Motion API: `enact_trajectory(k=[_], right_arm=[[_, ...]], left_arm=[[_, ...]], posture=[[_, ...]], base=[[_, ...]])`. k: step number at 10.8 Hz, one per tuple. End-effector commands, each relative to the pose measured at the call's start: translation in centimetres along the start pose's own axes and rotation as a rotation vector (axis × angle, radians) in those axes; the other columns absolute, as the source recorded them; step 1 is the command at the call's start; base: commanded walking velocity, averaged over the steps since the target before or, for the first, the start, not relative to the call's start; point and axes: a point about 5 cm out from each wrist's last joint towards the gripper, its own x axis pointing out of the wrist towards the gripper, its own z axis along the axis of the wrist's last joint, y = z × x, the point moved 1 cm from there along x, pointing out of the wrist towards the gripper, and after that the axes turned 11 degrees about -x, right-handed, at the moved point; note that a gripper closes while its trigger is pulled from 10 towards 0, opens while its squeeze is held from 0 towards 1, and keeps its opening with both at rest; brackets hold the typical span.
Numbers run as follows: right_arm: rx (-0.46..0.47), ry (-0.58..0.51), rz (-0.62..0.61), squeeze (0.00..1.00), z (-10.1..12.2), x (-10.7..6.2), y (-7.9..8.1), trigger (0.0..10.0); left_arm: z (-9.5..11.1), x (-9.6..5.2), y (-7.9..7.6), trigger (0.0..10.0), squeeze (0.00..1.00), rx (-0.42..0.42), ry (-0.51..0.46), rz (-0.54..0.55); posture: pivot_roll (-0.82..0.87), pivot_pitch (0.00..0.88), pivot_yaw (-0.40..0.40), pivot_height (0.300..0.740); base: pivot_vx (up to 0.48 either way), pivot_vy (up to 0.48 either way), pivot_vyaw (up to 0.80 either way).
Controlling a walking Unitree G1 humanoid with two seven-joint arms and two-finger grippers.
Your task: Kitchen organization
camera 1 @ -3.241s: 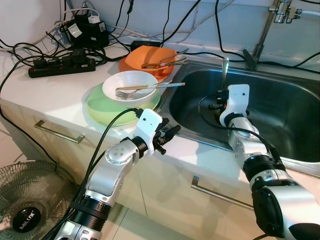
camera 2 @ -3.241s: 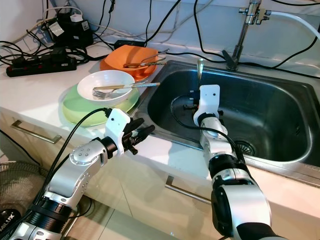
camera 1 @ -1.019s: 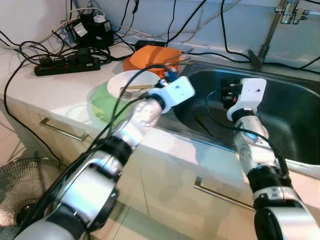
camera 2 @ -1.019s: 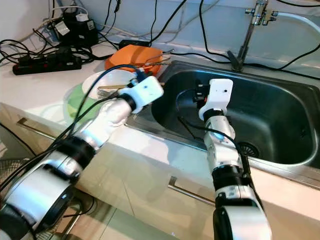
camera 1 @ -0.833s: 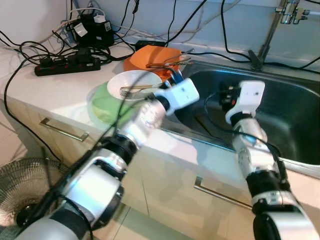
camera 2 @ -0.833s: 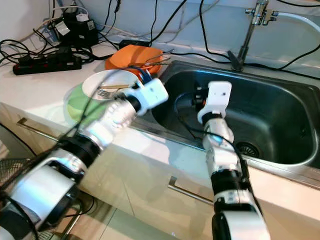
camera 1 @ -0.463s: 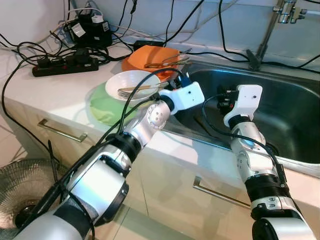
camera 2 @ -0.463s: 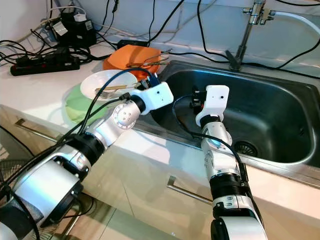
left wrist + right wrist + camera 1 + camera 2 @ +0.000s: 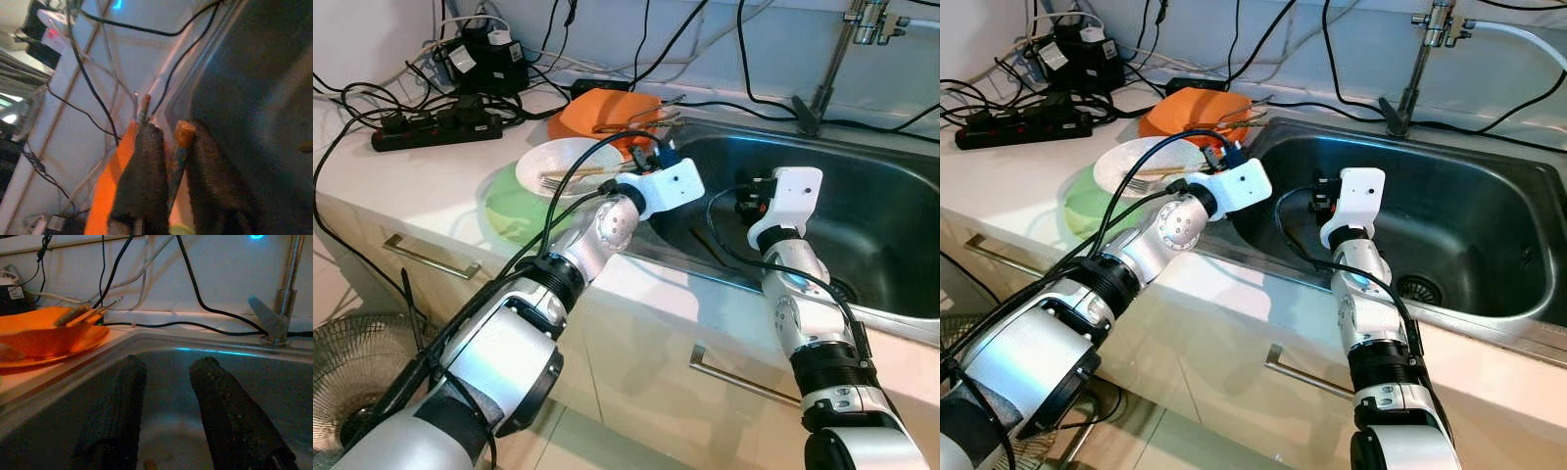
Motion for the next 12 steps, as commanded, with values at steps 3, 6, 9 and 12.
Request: enact_trajectory(k=[3, 6, 9, 12], right_arm=[[0.003, -0.004, -0.008, 0.00, 0.4, 0.2, -0.2, 10.0], [0.006, -0.009, -0.006, 0.00, 0.7, 0.5, -0.1, 10.0], [0.013, -0.011, 0.010, 0.00, 0.8, 0.8, 0.4, 10.0], [0.021, -0.018, 0.024, 0.00, 1.0, 1.1, 0.8, 10.0]], left_arm=[[0.4, 0.2, 0.9, 0.0, 0.00, 0.033, -0.011, 0.021], [1.5, 0.4, 2.5, 0.0, 0.00, 0.076, -0.068, 0.077], [3.6, -0.1, 5.0, 0.0, 0.00, 0.124, -0.170, 0.153], [6.1, -1.6, 7.5, 10.0, 0.00, 0.084, -0.329, 0.304]], posture=[[0.10, 0.034, 0.070, 0.740], [0.11, 0.034, 0.060, 0.740], [0.13, 0.034, 0.051, 0.740], [0.14, 0.035, 0.041, 0.740]], base=[[0.000, 0.000, 0.00], [0.000, 0.000, 0.00], [0.000, 0.000, 0.00], [0.000, 0.000, 0.00]])
